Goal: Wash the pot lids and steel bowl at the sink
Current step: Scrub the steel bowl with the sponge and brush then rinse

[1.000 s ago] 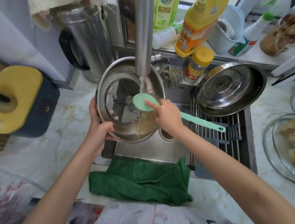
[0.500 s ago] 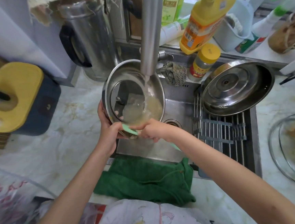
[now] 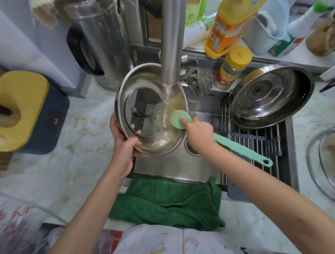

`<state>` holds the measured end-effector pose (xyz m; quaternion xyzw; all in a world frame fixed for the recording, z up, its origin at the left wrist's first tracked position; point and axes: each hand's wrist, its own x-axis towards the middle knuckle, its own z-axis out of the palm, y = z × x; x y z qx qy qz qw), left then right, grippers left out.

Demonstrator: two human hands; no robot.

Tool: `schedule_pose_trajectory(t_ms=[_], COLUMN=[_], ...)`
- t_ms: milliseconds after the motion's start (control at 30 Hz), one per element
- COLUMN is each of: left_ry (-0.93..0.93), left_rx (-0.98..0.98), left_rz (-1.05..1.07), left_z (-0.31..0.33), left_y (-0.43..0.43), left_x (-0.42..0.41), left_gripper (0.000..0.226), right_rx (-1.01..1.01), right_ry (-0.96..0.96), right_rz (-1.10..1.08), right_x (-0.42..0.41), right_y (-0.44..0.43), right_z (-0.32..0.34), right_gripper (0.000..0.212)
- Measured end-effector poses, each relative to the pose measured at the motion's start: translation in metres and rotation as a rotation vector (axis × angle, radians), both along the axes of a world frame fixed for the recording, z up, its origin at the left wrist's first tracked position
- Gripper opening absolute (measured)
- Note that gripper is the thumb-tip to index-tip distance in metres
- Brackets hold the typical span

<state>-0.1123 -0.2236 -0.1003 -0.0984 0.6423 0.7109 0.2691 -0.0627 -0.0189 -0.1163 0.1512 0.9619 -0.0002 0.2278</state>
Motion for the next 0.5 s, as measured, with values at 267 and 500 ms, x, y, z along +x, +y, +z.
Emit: schedule_pose_trajectory(t_ms=[267,500], left_ry=[0.004,0.012], left_rx=[-0.063,-0.048], left_rz=[0.015,0.042], left_z=[-0.001,-0.005], left_y=[0.015,0.018], left_x=[-0.001,0.0], left_gripper=[0.095,0.089], right_rx=[-1.108,-1.058], right_ry=[-0.209,-0.112], right_rz=[-0.584,-0.699], right_x=[-0.001,0.015], right_y=[-0.048,-0.061], right_z=[0.016,0.015], right_gripper=[0.044,0.044])
